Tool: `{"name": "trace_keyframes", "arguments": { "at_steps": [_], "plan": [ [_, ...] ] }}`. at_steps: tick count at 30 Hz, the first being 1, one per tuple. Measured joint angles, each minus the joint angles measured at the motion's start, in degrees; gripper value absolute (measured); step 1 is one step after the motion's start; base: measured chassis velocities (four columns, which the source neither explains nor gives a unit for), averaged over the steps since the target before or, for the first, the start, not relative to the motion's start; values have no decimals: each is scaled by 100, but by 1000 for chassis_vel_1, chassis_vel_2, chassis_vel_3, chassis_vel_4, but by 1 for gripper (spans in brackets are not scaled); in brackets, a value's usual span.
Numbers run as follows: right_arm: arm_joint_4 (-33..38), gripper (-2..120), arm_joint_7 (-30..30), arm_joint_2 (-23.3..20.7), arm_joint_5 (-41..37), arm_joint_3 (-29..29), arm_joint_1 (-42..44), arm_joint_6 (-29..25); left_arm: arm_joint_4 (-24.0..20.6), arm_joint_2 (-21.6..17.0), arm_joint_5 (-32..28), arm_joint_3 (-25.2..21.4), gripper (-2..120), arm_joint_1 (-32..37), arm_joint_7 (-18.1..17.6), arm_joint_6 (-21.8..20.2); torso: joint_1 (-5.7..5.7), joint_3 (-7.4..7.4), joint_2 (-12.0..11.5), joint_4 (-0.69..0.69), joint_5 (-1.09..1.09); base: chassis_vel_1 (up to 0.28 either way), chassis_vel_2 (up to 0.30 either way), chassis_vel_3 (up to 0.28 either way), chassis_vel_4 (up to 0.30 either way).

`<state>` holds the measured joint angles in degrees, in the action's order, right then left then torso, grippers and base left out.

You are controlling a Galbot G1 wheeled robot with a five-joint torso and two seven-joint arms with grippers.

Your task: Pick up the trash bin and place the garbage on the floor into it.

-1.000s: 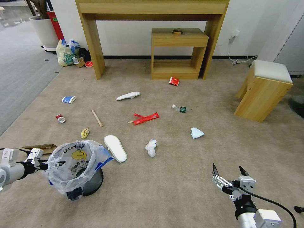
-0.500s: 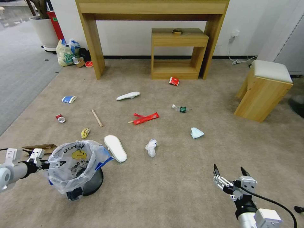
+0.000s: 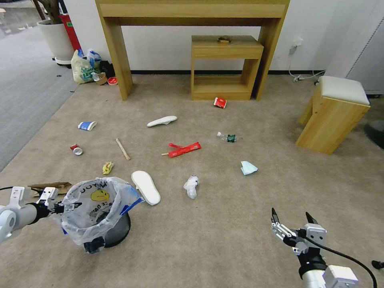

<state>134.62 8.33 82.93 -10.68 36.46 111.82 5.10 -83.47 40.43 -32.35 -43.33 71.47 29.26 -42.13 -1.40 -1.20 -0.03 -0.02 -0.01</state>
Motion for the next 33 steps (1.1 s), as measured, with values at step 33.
{"name": "trace_keyframes", "arguments": {
  "at_steps": [33],
  "plan": [
    [168, 100, 165, 0, 22, 54, -161, -7, -1807, 724, -1835, -924, 0, 765, -2067, -3, 0, 0, 0, 0, 1, 0, 0, 0, 0]
  ]
}}
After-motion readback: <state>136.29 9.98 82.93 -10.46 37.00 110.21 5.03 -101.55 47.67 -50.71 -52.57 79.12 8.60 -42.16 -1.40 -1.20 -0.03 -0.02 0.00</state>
